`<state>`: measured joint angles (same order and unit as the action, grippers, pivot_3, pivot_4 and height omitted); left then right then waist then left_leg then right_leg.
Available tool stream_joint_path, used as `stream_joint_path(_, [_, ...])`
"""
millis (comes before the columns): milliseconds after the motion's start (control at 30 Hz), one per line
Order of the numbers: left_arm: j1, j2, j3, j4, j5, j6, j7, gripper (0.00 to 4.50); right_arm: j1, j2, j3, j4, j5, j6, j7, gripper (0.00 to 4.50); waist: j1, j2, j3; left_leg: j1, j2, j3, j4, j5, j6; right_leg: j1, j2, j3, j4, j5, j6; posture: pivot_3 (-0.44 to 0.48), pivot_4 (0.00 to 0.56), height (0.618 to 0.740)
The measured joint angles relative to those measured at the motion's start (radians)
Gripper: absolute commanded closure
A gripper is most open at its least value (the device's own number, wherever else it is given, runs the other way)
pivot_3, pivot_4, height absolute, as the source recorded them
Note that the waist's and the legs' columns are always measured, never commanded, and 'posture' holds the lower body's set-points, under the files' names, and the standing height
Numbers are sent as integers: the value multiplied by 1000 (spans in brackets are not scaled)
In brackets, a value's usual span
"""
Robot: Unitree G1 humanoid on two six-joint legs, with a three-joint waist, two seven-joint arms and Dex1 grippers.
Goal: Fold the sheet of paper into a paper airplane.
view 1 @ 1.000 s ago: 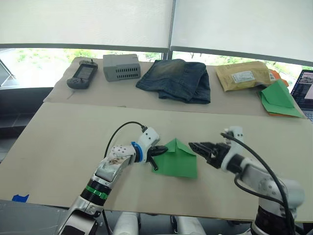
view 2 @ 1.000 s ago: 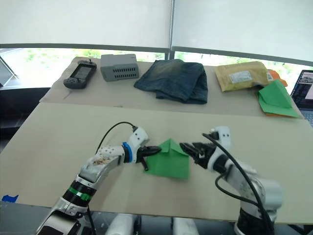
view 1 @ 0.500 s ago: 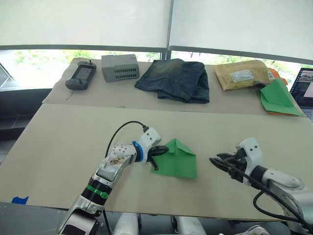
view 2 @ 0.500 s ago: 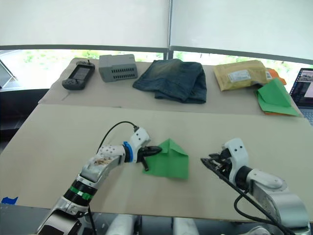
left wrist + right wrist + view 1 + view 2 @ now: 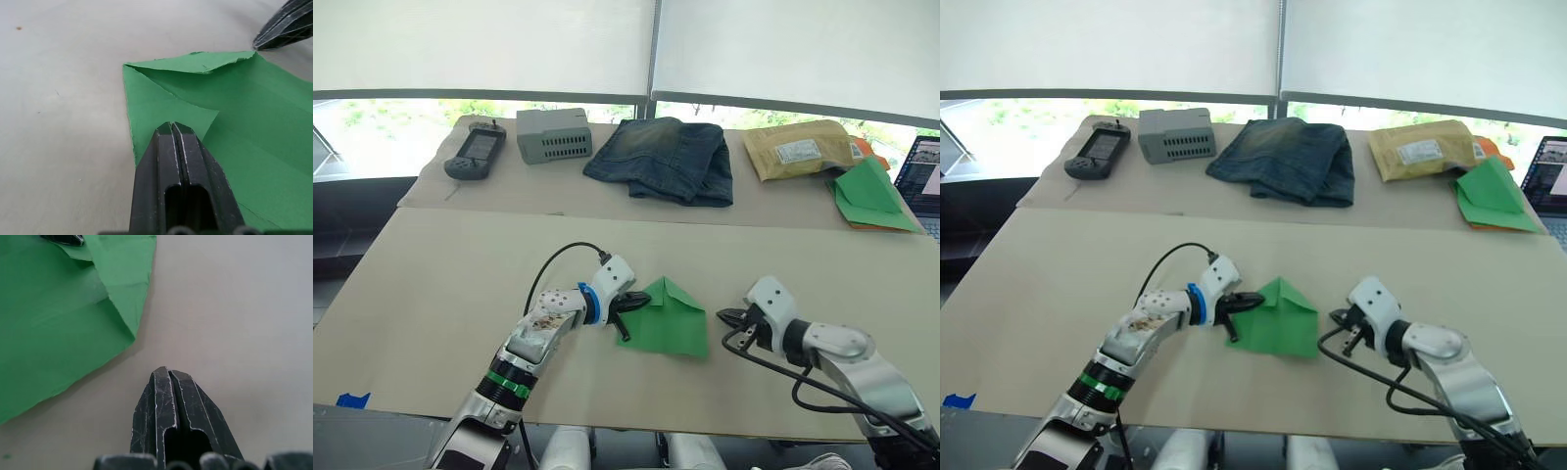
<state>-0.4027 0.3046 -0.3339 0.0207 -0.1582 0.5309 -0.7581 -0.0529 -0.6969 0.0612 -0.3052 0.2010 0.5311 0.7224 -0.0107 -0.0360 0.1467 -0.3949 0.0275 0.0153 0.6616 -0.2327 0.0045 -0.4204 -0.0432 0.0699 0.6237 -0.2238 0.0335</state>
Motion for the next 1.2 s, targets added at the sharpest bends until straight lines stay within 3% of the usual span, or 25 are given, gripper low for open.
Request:
stream_joint_path(333, [3, 2, 0, -7, 6, 0, 3, 4500, -52, 91, 21, 59, 67, 2, 67, 4413, -1, 0, 0, 0, 0, 0, 0, 0, 0, 0, 0, 0, 1, 0, 0, 0, 150, 740])
stream_joint_path(500, [7, 2, 0, -10, 8, 0, 4, 4500, -59, 139, -42, 58, 175, 43, 73, 4413, -1, 0, 0, 0, 1, 0, 0, 0, 0, 0, 0, 0, 1, 0, 0, 0, 150, 740])
stream_joint_path(1200, [6, 0, -13, -2, 38, -28, 2, 4500, -95, 223, -65, 31, 337, 161, 62, 4413, 0, 0, 0, 0, 0, -1, 0, 0, 0, 0, 0, 0, 2, 0, 0, 0, 150, 740])
